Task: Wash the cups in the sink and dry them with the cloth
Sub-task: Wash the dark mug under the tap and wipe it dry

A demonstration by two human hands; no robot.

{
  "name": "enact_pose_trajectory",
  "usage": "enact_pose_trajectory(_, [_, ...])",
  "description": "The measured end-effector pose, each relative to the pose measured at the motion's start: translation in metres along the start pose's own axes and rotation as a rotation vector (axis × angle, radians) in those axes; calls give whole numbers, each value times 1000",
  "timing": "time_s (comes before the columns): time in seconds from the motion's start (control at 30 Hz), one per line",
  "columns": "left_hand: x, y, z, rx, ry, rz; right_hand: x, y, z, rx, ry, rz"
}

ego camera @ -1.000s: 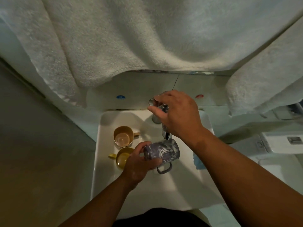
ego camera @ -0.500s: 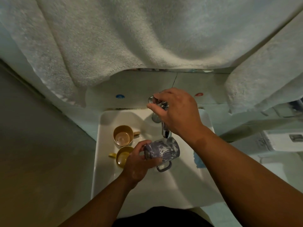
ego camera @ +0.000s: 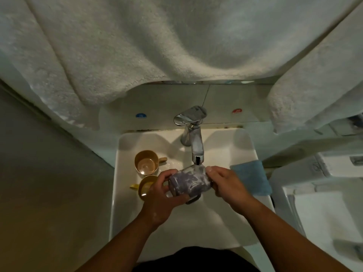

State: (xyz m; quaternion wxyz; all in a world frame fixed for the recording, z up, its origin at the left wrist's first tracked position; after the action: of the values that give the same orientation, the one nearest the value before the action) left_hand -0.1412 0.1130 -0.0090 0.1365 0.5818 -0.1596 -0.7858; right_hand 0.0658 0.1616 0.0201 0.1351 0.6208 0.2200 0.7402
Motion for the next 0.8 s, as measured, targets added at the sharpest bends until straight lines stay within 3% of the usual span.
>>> enact_pose_trajectory(0.17, [-4,2,-5,-1,-119,-28,13,-9,-9,-20,-70,71])
enact_pose_trajectory(0.3, [-4,-2,1,-39,-167,-65,6,-5,-21,101,-83,29])
enact_pose_trajectory(0.43, [-5,1,-4,-13,-230,-71,2,-8,-3,-133,-33,58])
enact_pose_trajectory(0.57, [0,1,-4,-48,-201,-48,-2,-4,-23,68,-32,52])
enact_pose_trajectory(0.7, [-3,0,-9,-40,-208,-60,7,-7,-7,-116,-8,93])
enact_pose_trajectory(0.8, [-4,-4,-6,-61,-204,-72,4,-7,-21,7,11,72])
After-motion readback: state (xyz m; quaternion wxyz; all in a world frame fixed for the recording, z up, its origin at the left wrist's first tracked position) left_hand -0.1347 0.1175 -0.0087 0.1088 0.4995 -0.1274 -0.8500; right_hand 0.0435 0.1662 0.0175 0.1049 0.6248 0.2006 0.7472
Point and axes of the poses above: each hand's wrist, its own y-axis away from the middle knuckle, its own z-axis out of the back of the hand, x = y × z, the point moved 9 cm from there along -y, towards the middle knuckle, and after that the axes turned 15 degrees about -y, right-handed, at the moved point
